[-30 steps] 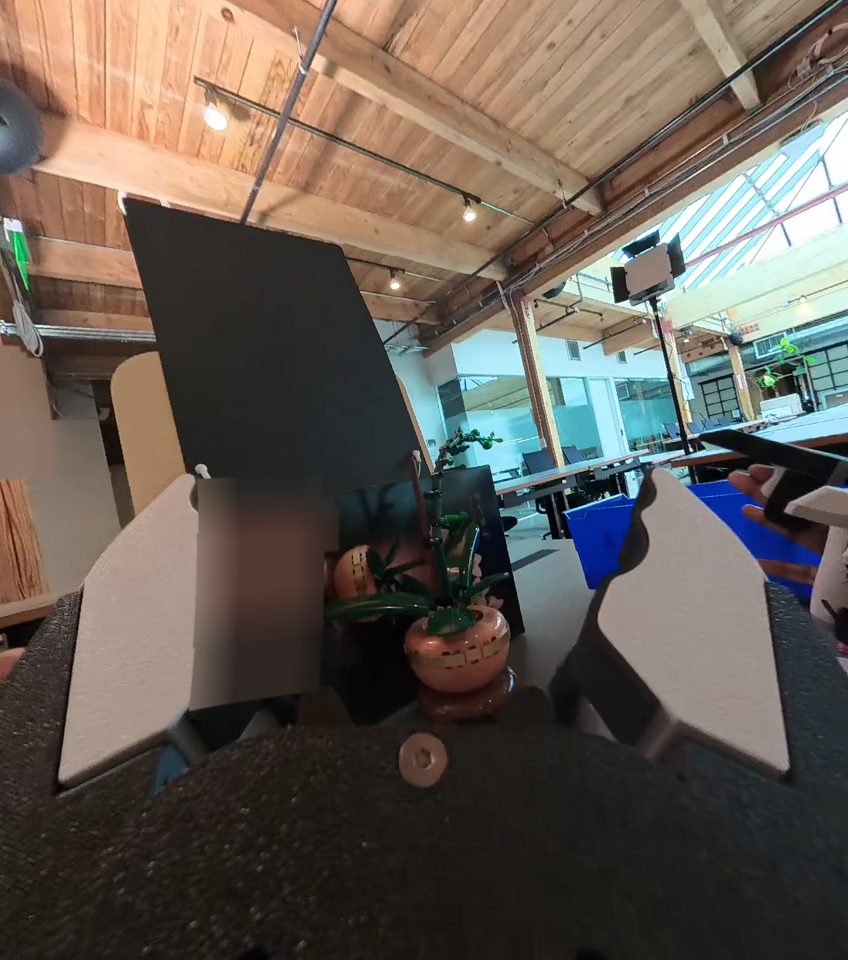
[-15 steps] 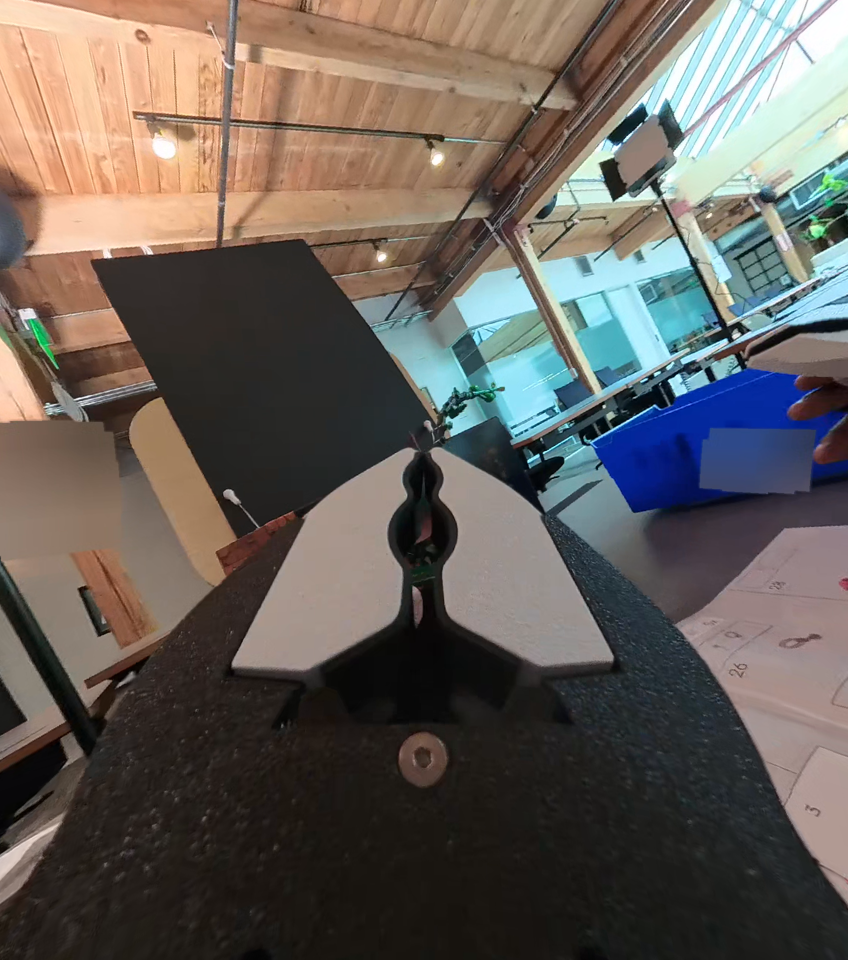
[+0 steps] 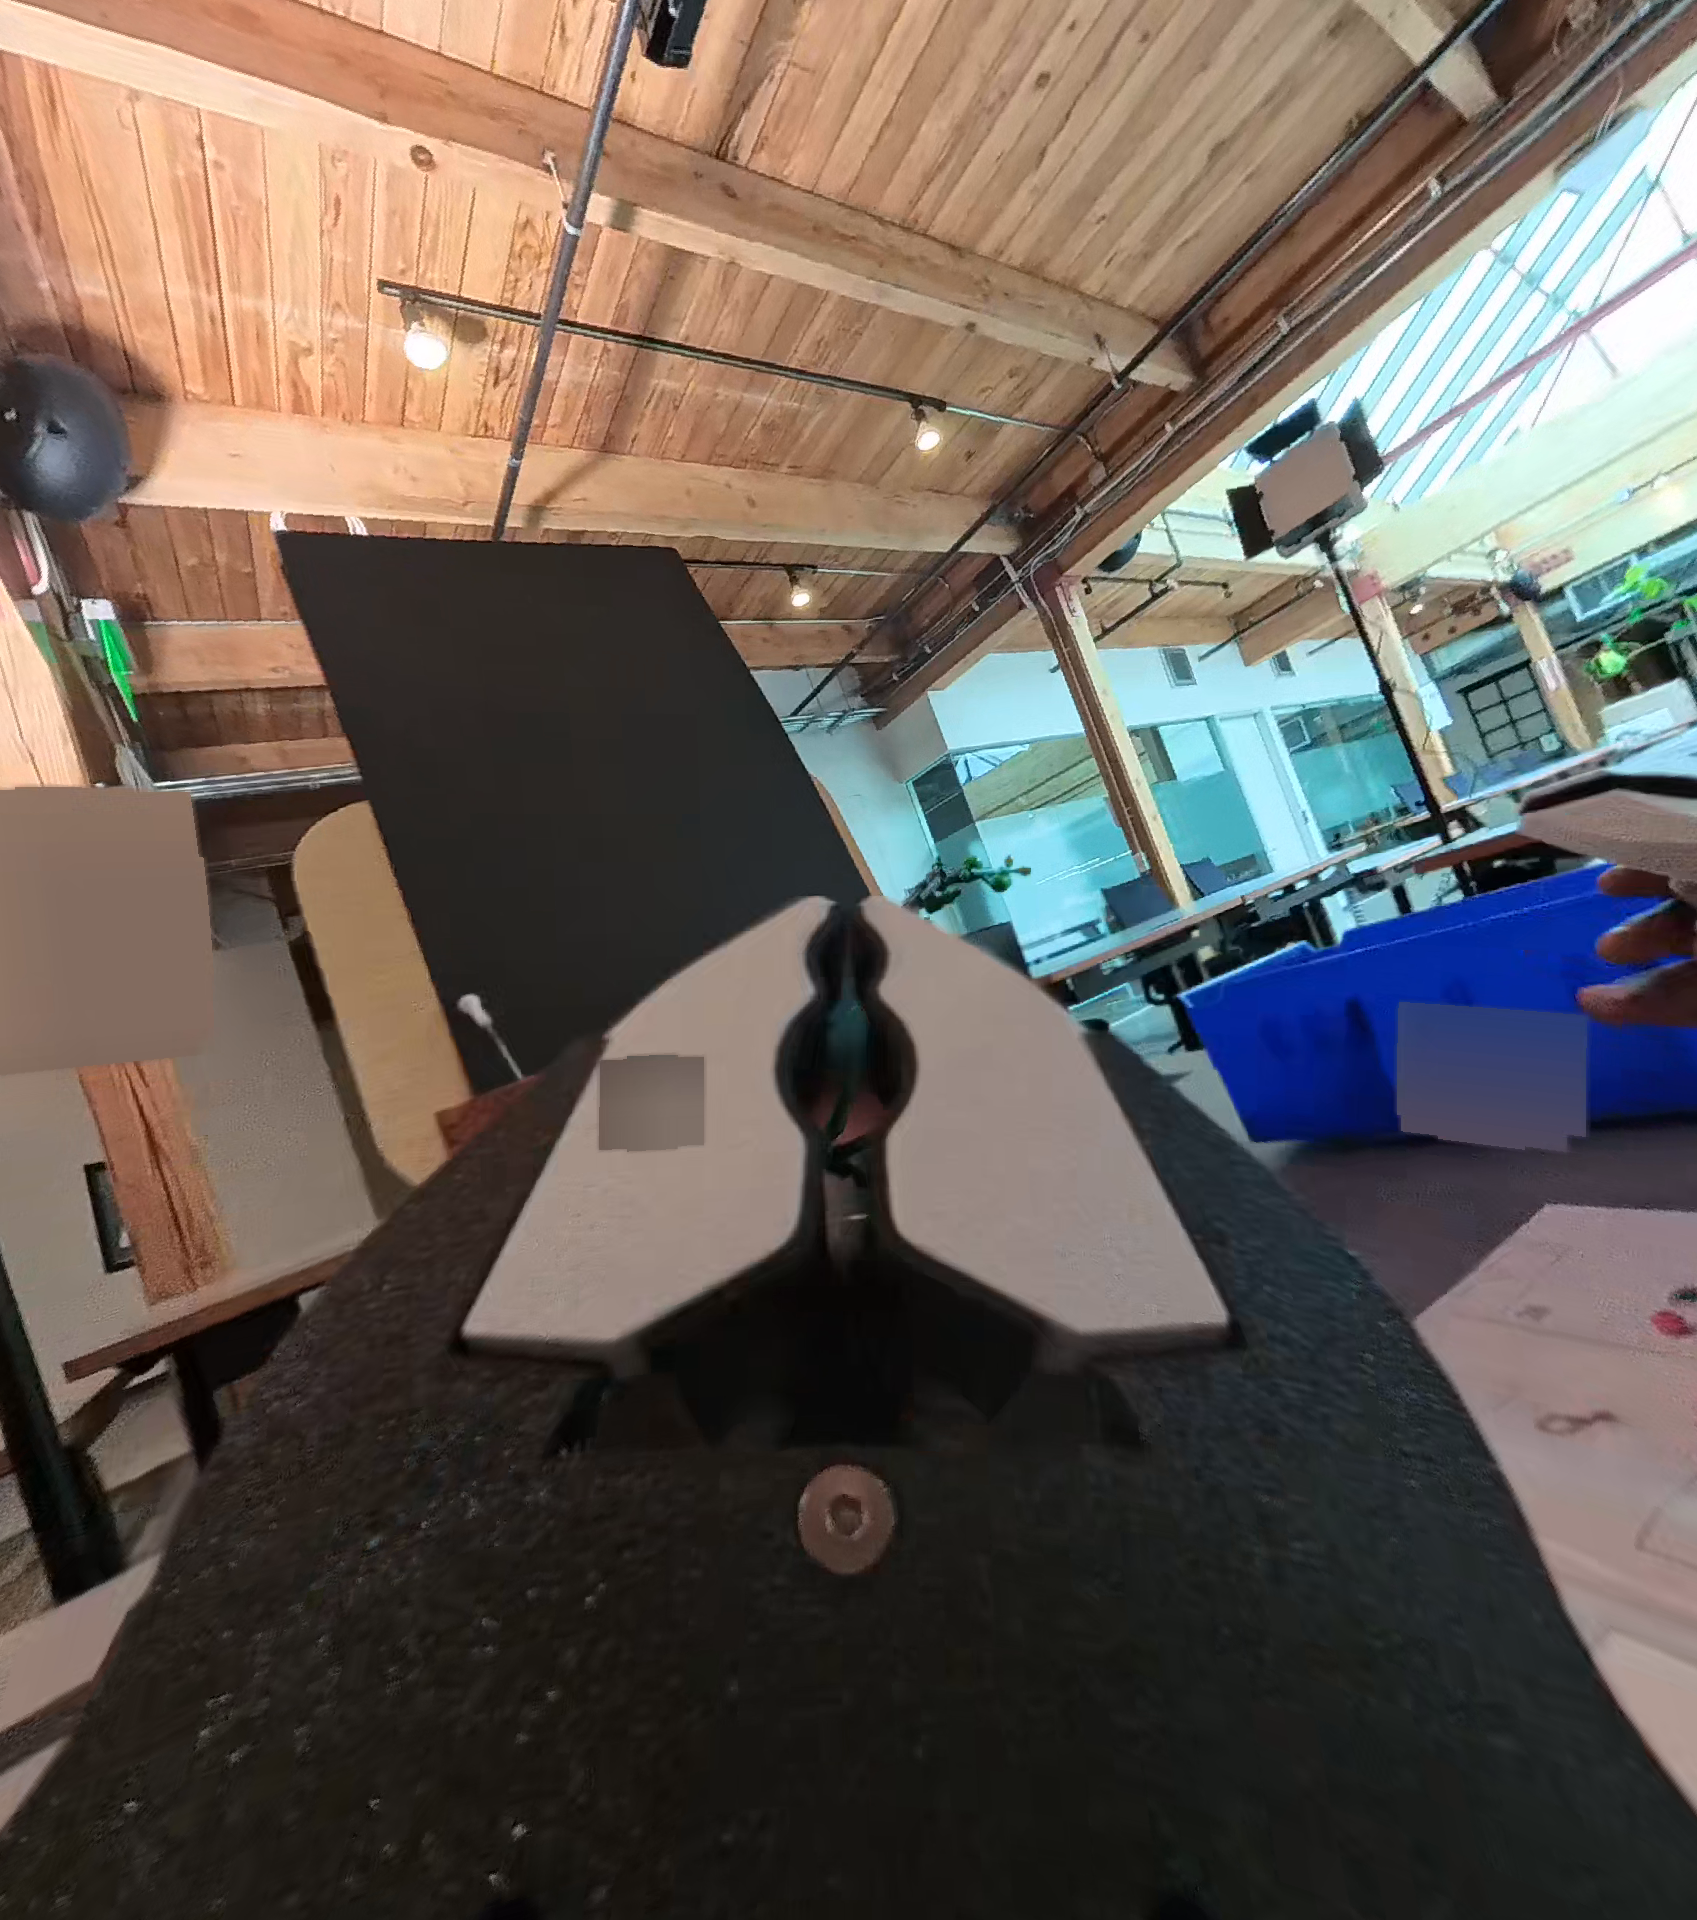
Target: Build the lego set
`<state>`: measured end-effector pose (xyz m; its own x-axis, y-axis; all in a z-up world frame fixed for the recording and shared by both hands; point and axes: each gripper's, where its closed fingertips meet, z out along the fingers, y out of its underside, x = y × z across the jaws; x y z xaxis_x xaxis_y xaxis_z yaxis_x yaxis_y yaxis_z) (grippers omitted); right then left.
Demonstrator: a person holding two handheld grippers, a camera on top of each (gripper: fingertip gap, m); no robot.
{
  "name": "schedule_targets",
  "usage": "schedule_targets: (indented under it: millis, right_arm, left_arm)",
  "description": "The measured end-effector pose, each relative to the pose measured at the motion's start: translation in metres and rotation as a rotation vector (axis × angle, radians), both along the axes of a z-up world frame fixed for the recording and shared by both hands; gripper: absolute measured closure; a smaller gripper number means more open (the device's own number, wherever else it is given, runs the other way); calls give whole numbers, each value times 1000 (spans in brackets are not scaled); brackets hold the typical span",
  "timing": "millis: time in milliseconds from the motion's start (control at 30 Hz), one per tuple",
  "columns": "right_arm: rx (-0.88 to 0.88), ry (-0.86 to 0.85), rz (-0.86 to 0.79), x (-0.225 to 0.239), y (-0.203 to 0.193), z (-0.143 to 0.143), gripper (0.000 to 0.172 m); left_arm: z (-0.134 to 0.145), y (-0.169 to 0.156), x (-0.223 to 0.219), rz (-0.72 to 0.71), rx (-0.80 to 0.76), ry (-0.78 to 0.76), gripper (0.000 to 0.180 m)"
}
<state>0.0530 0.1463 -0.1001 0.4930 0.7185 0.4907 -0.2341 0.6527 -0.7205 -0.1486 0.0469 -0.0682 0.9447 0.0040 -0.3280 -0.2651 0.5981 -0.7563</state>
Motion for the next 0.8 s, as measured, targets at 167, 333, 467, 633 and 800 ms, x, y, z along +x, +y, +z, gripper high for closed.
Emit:
schedule_targets:
  millis: [167, 333, 467, 633, 800]
  right_arm:
    - [-81, -69, 58, -9, -2, -11, 172]
    - [-98, -76, 17, -10, 5, -14, 169]
    - [-61, 57, 55, -6, 1, 5, 58]
    - [-152, 165, 86, 5, 10, 15, 27]
    - [-146, 158, 68, 4, 12, 15, 28]
  left_arm:
    - [3, -6, -9, -127, 13, -177, 180]
    - [11, -8, -15, -149, 76, -218, 83]
    - [15, -7, -17, -164, 76, -270, 34]
    - [17, -9, -15, -205, 84, -284, 34]
    - [16, -9, -13, -195, 80, -268, 34]
